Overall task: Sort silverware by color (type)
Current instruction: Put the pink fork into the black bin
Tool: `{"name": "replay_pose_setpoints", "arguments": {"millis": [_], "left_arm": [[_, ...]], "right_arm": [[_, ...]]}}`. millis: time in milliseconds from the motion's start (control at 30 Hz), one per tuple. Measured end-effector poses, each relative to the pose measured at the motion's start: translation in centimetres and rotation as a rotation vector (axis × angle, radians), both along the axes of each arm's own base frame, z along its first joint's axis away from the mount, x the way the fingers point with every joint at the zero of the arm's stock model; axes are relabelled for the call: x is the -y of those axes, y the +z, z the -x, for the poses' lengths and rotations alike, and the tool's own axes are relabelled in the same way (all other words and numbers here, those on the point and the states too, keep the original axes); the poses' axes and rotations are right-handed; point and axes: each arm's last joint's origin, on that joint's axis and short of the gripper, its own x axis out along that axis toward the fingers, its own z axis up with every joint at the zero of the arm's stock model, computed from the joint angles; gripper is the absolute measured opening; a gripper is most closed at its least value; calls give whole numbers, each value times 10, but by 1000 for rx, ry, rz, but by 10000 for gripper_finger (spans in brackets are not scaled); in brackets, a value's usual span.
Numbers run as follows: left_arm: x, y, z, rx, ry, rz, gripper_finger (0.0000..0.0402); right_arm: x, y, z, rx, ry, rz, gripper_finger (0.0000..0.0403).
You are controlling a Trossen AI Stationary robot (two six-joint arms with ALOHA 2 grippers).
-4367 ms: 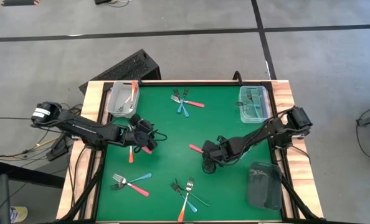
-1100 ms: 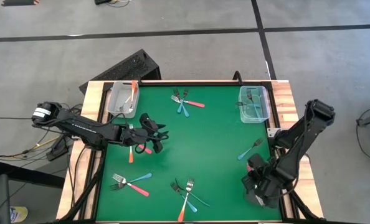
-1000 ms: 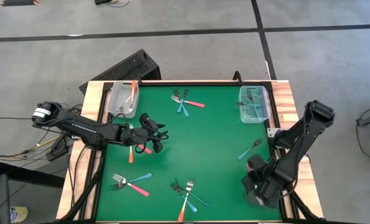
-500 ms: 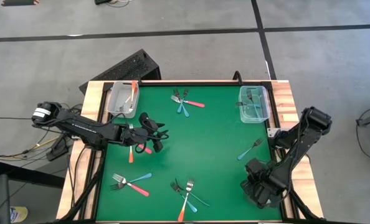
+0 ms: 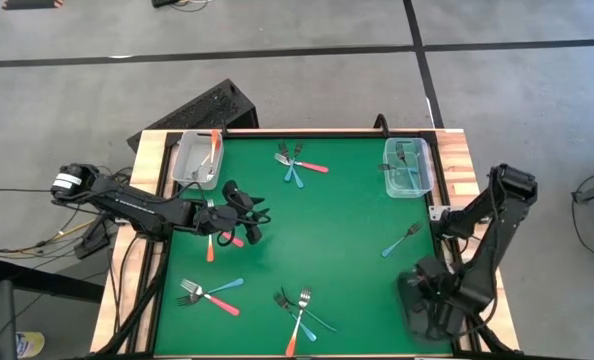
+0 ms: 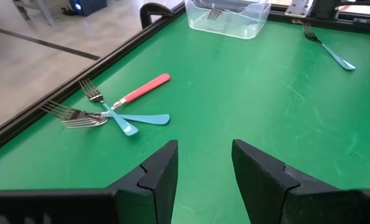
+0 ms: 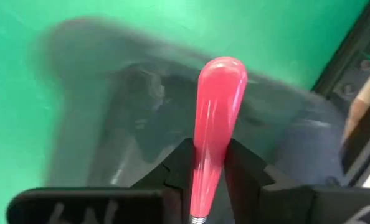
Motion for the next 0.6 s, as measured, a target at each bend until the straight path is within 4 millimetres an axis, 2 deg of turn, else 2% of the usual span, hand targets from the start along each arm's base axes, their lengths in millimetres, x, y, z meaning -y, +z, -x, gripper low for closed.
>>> {"name": "replay_pose_setpoints", "arguments": {"millis": [400,600], "left_arm": [[0,2,-1,18,-4,-10,139],[0,2,-1,14,-7,-15,139]], "right_arm": [[1,0,-1,-2,11,16,186],[1,-1,-6,24,-4,-8,202]]}}
